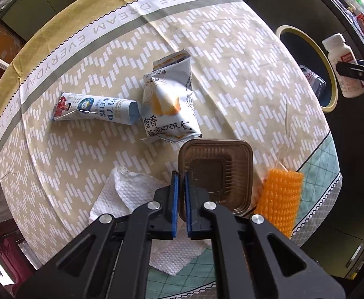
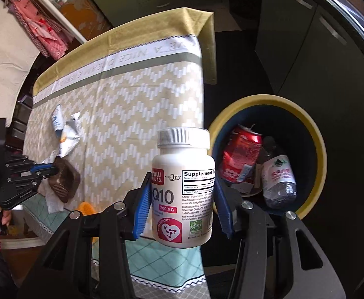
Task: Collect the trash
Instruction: 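Carry the pill bottle and brown tray over the bin and open both grippers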
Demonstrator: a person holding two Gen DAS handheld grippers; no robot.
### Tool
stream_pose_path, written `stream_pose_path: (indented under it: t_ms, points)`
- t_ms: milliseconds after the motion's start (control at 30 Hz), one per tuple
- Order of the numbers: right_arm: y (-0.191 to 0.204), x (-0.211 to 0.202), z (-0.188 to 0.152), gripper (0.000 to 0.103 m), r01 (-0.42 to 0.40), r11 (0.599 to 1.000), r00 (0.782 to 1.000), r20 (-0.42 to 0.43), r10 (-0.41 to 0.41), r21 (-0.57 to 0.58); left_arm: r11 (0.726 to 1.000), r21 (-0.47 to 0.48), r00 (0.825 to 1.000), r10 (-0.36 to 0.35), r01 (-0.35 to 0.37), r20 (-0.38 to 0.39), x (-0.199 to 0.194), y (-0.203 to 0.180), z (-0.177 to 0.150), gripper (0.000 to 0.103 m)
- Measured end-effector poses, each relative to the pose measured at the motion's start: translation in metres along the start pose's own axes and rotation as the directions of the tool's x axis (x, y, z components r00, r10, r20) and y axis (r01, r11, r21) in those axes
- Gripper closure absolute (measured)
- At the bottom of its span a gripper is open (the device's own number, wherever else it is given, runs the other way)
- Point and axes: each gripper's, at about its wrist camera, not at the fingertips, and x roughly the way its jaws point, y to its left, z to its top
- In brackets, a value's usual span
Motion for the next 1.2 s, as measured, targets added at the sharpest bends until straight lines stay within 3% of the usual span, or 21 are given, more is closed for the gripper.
stream_pose_path:
  t_ms: [267, 367, 600, 933, 1200]
  points:
    - [-0.081, 0.031, 0.017, 0.056, 0.174, 0.977, 0.985, -0.021, -0.172, 0.127, 0.998, 0.052, 0.998, -0.045, 0.043, 0.045, -0.034, -0.025, 0.002, 0.098]
    - [-0.105, 0.035, 0.019, 0.049, 0.173, 0.97, 0.985, -0.01, -0.174, 0.171, 0.995, 0.08, 0.996, -0.069, 0.064, 0.06, -0.045, -0.041, 0.009, 0.099]
    - [-0.127, 0.012, 0.002, 0.049, 0.157, 0.968, 0.985, 0.035, -0.166, 0.194, 0.977, 0.192, 0.99, -0.108, 0.09, 0.088, -0.057, -0.107, 0.046, 0.098]
    - [-0.143, -0.027, -0.048, 0.057, 0.189, 0.964, 0.977, 0.061, -0.203, 0.189, 0.948, 0.291, 0.986, -0.155, 0.13, 0.062, -0.015, -0.218, 0.131, 0.098]
    - [-0.154, -0.047, -0.076, 0.057, 0.221, 0.957, 0.971, 0.048, -0.234, 0.189, 0.96, 0.256, 0.993, -0.119, 0.111, 0.016, 0.033, -0.245, 0.166, 0.097]
